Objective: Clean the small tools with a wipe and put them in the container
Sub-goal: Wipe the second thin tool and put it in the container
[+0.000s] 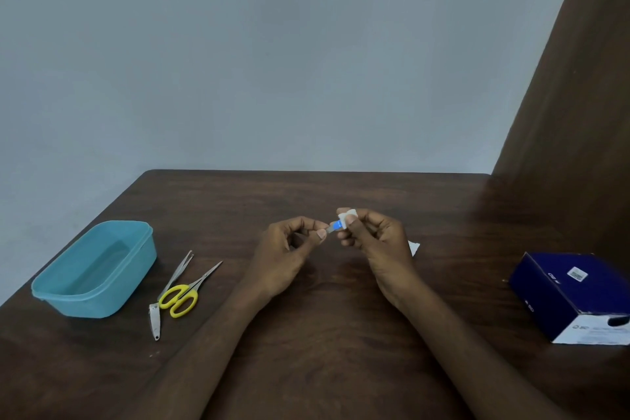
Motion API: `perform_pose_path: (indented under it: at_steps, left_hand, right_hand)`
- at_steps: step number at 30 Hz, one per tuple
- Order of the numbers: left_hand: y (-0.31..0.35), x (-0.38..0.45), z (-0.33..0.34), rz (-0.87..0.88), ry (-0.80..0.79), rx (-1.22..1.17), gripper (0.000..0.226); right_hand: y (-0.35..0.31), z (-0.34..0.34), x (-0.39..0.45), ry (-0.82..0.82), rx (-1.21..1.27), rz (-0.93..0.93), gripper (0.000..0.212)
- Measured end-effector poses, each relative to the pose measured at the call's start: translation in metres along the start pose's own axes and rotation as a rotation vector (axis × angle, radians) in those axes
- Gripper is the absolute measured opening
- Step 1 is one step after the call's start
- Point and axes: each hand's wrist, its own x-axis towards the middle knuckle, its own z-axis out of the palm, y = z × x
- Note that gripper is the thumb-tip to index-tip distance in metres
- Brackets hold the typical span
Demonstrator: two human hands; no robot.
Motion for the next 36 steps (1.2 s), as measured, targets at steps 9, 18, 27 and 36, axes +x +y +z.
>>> perform_pose_path:
  at_steps: [9,18,27,36]
  left_hand:
    - [0.005,-0.002,0.001,-0.023,-0.02,-0.024,0.031]
    - [0.006,-0.002,0.002,-0.002,-0.003,-0.025,0.03]
    - [0.007,-0.003,0.0,0.008,0.011,-0.026,0.017]
    - [0.0,0.001,0.0,0.016,0.082,0.0,0.017]
  right_hand:
    - [0.0,0.003,0.0,0.006,0.054,-0.036,0.013]
    - [-0.003,0.003,0.0,-0.004,0.12,0.012,0.014]
    - [-0.008,0.0,-0.006,-0.051,-0.016,0.031,0.032]
    - [-0.011,0.0,-0.005,-0.089,0.058,0.067,0.032]
